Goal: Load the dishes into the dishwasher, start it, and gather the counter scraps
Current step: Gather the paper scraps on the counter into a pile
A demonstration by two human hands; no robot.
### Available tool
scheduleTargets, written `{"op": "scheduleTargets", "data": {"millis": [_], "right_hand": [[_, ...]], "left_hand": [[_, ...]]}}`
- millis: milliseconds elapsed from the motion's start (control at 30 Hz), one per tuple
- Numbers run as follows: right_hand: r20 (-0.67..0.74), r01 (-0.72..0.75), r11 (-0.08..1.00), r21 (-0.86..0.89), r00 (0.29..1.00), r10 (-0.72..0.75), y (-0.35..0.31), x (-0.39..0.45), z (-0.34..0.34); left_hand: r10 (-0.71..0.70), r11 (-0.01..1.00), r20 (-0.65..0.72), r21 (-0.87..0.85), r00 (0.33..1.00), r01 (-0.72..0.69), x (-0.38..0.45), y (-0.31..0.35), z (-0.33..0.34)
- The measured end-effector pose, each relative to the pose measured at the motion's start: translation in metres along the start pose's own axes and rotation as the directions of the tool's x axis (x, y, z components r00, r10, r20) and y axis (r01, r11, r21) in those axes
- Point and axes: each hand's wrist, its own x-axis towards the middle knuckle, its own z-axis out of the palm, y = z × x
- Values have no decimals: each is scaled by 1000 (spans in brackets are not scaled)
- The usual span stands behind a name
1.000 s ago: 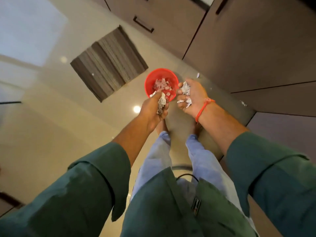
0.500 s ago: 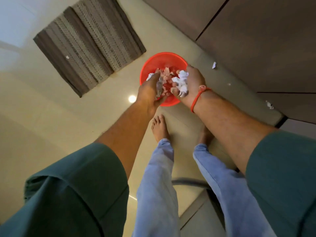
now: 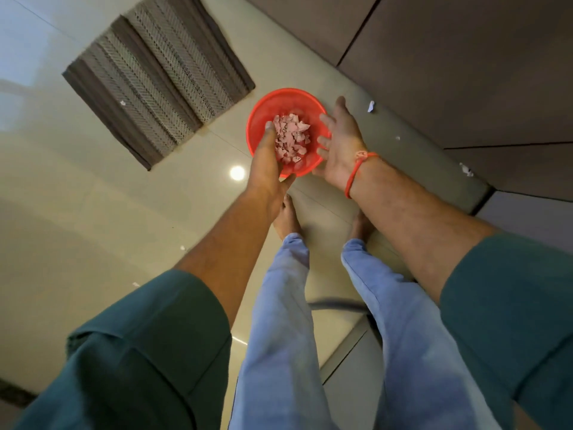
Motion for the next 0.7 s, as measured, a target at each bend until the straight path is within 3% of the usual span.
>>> {"op": "scheduleTargets", "data": {"millis": [133,300,467,700], "right_hand": [[16,84,996,-38,996,-84,-4,-56,-9],[11,218,972,-88,976,-218,-17,-135,-35],[-43,324,942,88,946,-321,-33,-203,-80],[-186,529,802,277,849,-495,-45,-287,-175]], "left_hand": [[101,995,107,11,989,-102,-70,22,24],[243,939,119,220,963,-265,-150,38,44],[354,858,241,300,904,-416,-228,42,72],[363,776,460,332,810,-536,-313,34,147]]}}
